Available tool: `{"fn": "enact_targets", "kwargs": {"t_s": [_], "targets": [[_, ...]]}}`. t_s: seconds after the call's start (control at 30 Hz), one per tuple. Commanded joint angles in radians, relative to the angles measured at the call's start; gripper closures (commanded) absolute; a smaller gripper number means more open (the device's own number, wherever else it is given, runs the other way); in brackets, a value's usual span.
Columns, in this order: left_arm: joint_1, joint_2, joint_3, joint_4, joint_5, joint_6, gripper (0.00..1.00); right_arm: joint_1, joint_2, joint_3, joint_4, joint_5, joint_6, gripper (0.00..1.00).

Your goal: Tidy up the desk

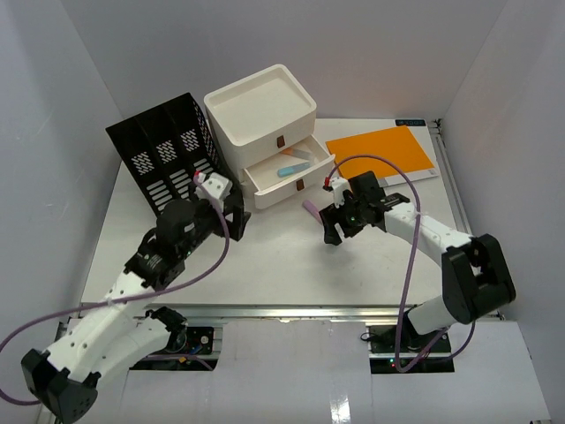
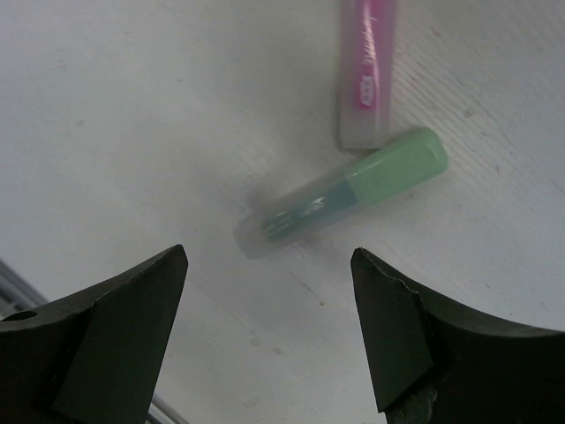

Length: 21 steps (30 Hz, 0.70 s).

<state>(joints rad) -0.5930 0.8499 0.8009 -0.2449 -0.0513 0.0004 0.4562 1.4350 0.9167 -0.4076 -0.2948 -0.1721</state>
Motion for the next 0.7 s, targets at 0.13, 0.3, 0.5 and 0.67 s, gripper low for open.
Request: {"fn": "enact_targets", "kwargs": {"t_s": [0.13,0.3,0.5,0.67], "targets": [[-0.001,-0.316,-0.188,0.032,-0.082,-0.052,0.02,0.012,0.144,0.085,0.035,0.248,0.246,0.16],[-0.001,-0.341,-0.190,0.021,-0.101,-0.056,0.02,0.012,0.205,0.116,0.034,0.256,0.275,0.17],[-0.001,-0.313,-0.188,0.019,-0.090,-0.056,0.02,0.014,0.268,0.136,0.045,0.276,0.289,0.21],[-0.001,-0.315,-0.189,0.019,-0.094,-0.054,0.02,0.015,0.298,0.116,0.072,0.369,0.269,0.31]]}}
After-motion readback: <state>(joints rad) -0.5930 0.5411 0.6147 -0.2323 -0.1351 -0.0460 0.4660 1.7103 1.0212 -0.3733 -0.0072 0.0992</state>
